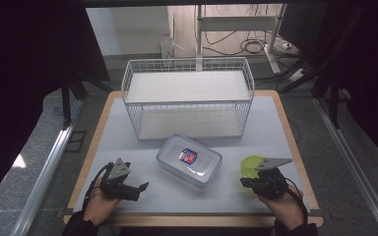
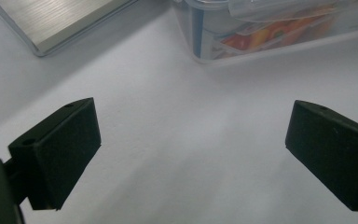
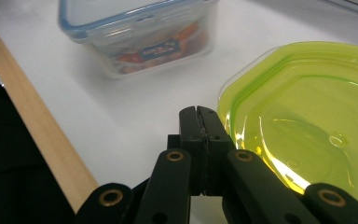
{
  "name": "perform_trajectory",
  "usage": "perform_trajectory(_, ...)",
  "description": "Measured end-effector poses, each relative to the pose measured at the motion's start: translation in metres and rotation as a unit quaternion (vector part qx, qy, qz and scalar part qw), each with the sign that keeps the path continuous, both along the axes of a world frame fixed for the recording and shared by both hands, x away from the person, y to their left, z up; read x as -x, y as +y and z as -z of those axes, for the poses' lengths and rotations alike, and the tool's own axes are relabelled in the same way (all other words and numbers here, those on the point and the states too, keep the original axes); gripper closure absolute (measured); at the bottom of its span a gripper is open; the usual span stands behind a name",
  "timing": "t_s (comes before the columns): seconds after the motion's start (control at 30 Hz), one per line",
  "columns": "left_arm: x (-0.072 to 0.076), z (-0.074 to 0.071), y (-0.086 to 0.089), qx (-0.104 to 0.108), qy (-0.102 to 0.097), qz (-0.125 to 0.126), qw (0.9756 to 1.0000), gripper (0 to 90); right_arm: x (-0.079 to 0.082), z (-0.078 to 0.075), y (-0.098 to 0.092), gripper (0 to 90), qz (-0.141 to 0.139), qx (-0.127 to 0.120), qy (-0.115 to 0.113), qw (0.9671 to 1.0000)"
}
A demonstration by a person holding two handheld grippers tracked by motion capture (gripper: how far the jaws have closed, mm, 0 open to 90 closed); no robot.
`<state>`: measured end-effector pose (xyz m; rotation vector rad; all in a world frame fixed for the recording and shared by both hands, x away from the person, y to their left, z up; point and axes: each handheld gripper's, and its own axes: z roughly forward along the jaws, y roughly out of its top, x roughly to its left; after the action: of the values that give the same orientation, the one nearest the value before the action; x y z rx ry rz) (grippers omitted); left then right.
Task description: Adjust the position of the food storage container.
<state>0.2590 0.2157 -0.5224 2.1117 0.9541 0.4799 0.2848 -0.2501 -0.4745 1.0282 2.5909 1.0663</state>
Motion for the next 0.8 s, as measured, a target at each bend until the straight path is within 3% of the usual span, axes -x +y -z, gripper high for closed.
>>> perform_trajectory(0.4, -0.001, 0.000, 0.000, -0.004, 0.003, 0.002, 1.0000, 3.7, -0.015, 0.000, -0.023, 90.0, 0.037, -0.004, -0.011, 0.9992)
perform_trajectory(0.8, 0.000, 0.000, -0.002, -0.005, 0.004, 0.004, 1.0000, 3.9, -0.029, -0.001, -0.045, 90.0, 0.086, -0.002, -0.019, 0.9961)
